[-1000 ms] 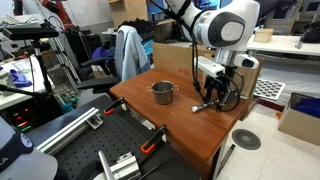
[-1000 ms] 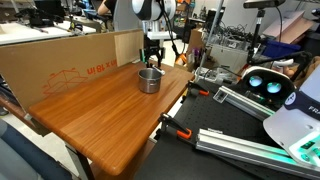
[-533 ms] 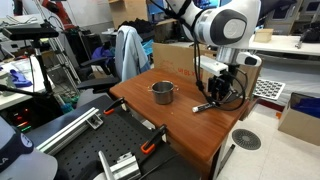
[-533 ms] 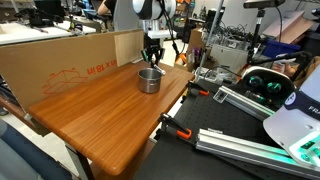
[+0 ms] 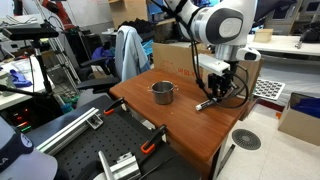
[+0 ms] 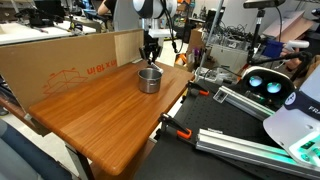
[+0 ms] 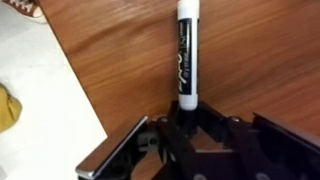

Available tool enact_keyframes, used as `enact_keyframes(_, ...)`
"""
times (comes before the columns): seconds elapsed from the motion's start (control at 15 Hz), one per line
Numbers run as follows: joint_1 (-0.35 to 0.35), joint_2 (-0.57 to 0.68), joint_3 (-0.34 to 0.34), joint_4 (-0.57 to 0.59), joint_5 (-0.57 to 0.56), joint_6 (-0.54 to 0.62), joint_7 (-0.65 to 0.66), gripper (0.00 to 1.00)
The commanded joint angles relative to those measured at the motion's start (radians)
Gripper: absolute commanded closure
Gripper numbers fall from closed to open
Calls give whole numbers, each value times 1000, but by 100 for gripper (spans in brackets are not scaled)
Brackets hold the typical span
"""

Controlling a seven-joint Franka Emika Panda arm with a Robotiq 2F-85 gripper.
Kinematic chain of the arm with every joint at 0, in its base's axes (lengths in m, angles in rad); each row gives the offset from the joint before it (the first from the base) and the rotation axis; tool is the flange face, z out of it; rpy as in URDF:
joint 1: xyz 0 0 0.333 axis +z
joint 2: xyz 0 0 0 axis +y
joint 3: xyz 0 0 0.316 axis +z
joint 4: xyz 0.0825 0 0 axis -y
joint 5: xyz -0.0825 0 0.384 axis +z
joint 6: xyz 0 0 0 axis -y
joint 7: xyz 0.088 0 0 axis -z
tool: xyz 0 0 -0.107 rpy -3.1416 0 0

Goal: Put the marker in the pot

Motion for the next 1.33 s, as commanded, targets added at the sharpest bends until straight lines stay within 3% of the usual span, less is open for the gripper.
enact_keyframes(0.0,-59,-108,71,-138,30,110,-119,94)
enact_keyframes(0.27,-84,-221,106,-285,40,182,-220,94)
enact_keyframes(0.53,-140,-363,184,-473,136,354,-369,94)
enact_keyframes(0.93,-245,-535,392,-674,493,490,-735,94)
enact_keyframes(1.13,-263,-604,473,-726,716,511,-928,94)
enact_keyframes(1.27,-251,-645,492,-749,835,504,-1027,94)
